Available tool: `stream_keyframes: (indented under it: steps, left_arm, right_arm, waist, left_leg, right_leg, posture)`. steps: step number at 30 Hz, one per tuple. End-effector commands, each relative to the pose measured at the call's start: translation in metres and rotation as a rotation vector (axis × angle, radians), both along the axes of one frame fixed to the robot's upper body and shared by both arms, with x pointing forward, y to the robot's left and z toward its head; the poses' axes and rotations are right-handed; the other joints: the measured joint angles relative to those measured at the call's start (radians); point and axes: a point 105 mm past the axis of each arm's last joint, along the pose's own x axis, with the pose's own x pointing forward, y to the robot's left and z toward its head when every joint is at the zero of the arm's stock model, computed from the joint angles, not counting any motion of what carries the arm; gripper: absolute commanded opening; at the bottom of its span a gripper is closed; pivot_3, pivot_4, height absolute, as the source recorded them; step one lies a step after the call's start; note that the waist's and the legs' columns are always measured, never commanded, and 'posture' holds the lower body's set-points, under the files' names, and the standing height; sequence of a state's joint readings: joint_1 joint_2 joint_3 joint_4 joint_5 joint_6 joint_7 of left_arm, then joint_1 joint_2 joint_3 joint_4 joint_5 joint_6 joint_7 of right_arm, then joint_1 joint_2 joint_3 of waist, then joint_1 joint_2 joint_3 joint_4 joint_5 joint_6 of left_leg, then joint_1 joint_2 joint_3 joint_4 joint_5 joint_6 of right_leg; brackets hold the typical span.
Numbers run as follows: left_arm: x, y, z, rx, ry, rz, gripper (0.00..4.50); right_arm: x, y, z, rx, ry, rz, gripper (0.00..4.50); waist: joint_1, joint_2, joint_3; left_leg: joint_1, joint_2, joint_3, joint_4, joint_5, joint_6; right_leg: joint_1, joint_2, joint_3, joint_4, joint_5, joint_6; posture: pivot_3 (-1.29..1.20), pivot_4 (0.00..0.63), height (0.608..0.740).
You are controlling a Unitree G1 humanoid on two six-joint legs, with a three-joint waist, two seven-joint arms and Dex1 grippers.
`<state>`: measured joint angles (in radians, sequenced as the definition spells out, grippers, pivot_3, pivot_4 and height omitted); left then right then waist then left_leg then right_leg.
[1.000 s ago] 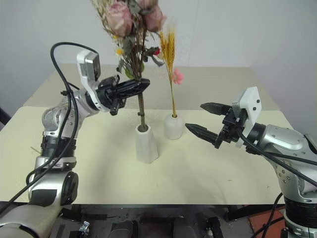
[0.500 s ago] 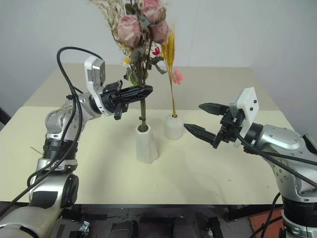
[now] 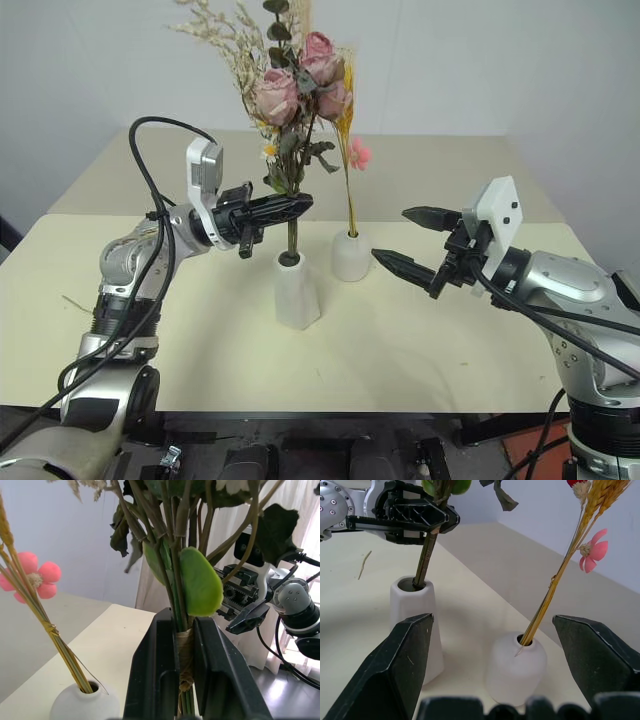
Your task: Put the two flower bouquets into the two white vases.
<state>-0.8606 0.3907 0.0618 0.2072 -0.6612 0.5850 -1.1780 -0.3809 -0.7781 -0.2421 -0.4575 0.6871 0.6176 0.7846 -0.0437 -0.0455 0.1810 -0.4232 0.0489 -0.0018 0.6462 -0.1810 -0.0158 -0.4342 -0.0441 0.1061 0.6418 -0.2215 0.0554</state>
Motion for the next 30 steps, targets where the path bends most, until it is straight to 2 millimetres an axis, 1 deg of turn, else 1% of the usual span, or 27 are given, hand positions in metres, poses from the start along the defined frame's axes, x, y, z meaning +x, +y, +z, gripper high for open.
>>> stream_keyframes:
  steps: [1, 2, 4, 6, 9, 11, 13, 15, 16, 20, 23, 25, 27, 30]
  left_arm:
    - [-0.006, -0.002, 0.006, 0.007, -0.035, -0.008, 0.11]
    - [-0.006, -0.001, 0.005, 0.012, -0.03, -0.006, 0.11]
    - [-0.005, 0.0, 0.003, 0.023, -0.018, 0.008, 0.83]
    - [-0.007, 0.006, 0.001, 0.036, -0.001, 0.016, 1.41]
    - [-0.016, 0.023, -0.005, 0.077, 0.009, 0.039, 2.33]
    - [-0.025, 0.036, -0.01, 0.107, 0.02, 0.056, 3.03]
    - [-0.031, 0.045, -0.013, 0.132, 0.025, 0.071, 3.64]
    - [-0.04, 0.059, -0.017, 0.169, 0.023, 0.103, 4.25]
    - [-0.043, 0.067, -0.019, 0.2, 0.013, 0.134, 4.47]
    - [-0.055, 0.094, -0.024, 0.312, -0.041, 0.221, 4.47]
    - [-0.06, 0.115, -0.017, 0.35, -0.063, 0.283, 4.47]
    - [-0.061, 0.127, -0.01, 0.343, -0.058, 0.326, 4.47]
    - [-0.065, 0.139, -0.007, 0.372, -0.061, 0.358, 4.47]
    - [-0.072, 0.149, -0.006, 0.402, -0.052, 0.38, 4.47]
  right_arm:
    - [-0.003, 0.002, 0.011, 0.001, -0.064, 0.009, 4.5]
    - [-0.003, 0.002, 0.011, 0.0, -0.065, 0.009, 4.5]
    - [-0.004, 0.003, 0.011, -0.004, -0.069, 0.011, 4.5]
    - [-0.005, 0.004, 0.011, -0.009, -0.074, 0.012, 4.5]
    - [-0.006, 0.002, 0.011, -0.012, -0.071, 0.006, 4.5]
    - [-0.006, 0.001, 0.01, -0.016, -0.069, 0.003, 4.5]
    - [-0.006, 0.0, 0.009, -0.018, -0.068, 0.002, 4.5]
    - [-0.005, 0.0, 0.009, -0.018, -0.066, 0.001, 4.5]
    - [-0.005, 0.0, 0.008, -0.019, -0.063, 0.001, 4.5]
    - [-0.002, -0.004, 0.005, -0.022, -0.045, -0.006, 4.5]
    - [0.001, -0.009, 0.002, -0.026, -0.027, -0.024, 4.5]
    - [0.003, -0.013, 0.0, -0.025, -0.014, -0.04, 4.5]
    - [0.003, -0.017, -0.004, -0.021, 0.004, -0.054, 4.5]
    - [0.003, -0.024, -0.008, -0.023, 0.023, -0.078, 4.5]
  waist:
    - [0.0, 0.0, 0.0]
    - [0.0, 0.0, 0.0]
    - [0.0, 0.0, 0.0]
    - [-0.002, 0.0, 0.0]
    - [-0.007, 0.0, 0.0]
    - [-0.008, 0.0, 0.0]
    - [-0.008, 0.0, 0.0]
    - [-0.004, 0.0, 0.0]
    - [-0.004, 0.0, 0.0]
    - [-0.003, 0.0, 0.0]
    - [0.001, 0.0, 0.0]
    - [0.003, 0.0, 0.0]
    - [0.002, 0.0, 0.0]
    - [0.0, 0.0, 0.0]
  left_leg:
    - [0.0, 0.0, 0.0, 0.0, 0.0, 0.0]
    - [0.0, 0.0, 0.0, 0.0, 0.0, 0.0]
    - [0.0, 0.0, 0.0, 0.0, 0.0, 0.0]
    - [0.0, 0.0, 0.0, 0.0, 0.0, 0.0]
    - [0.0, 0.0, 0.0, 0.0, 0.0, 0.0]
    - [0.001, 0.0, 0.0, 0.0, 0.0, 0.0]
    - [0.001, 0.001, 0.0, 0.0, 0.0, 0.0]
    - [0.001, 0.001, 0.0, 0.0, 0.0, 0.0]
    - [0.001, 0.001, 0.0, 0.0, 0.0, 0.0]
    - [0.001, 0.001, 0.0, -0.001, 0.0, 0.0]
    - [0.001, 0.001, 0.0, 0.0, 0.0, 0.0]
    - [0.001, 0.001, 0.0, 0.0, 0.0, 0.0]
    - [0.0, 0.001, 0.0, 0.0, 0.0, 0.0]
    - [0.0, 0.001, 0.001, -0.001, 0.0, 0.0]
  right_leg:
    - [0.0, 0.0, 0.0, 0.0, 0.0, 0.0]
    - [0.0, 0.0, 0.0, 0.0, 0.0, 0.0]
    - [0.0, 0.0, 0.0, 0.0, 0.0, 0.0]
    - [0.0, 0.0, 0.0, 0.0, 0.0, 0.0]
    - [0.0, 0.0, 0.0, 0.0, 0.0, 0.0]
    - [-0.001, 0.0, 0.0, 0.001, 0.0, 0.0]
    - [-0.001, 0.0, 0.0, 0.001, 0.0, 0.0]
    - [-0.001, 0.0, 0.0, 0.001, 0.0, 0.0]
    - [-0.001, 0.0, 0.0, 0.001, 0.0, 0.0]
    - [-0.001, 0.0, 0.0, 0.0, -0.001, 0.0]
    - [-0.001, 0.0, 0.0, 0.001, -0.001, 0.0]
    - [-0.001, 0.0, 0.0, 0.0, -0.001, -0.001]
    - [-0.001, 0.0, -0.001, 0.0, -0.001, -0.001]
    - [-0.001, 0.0, -0.001, 0.0, -0.002, -0.002]
  posture:
    - [0.0, 0.15, 0.74]
    - [0.0, 0.15, 0.74]
    - [0.0, 0.15, 0.74]
    - [0.0, 0.15, 0.74]
    - [0.0, 0.15, 0.74]
    - [0.0, 0.15, 0.74]
    - [0.0, 0.15, 0.74]
    - [0.0, 0.15, 0.74]
    - [0.0, 0.15, 0.74]
    - [0.0, 0.15, 0.74]
    - [0.0, 0.15, 0.74]
    - [0.0, 0.15, 0.74]
    - [0.0, 0.15, 0.74]
    - [0.0, 0.15, 0.74]
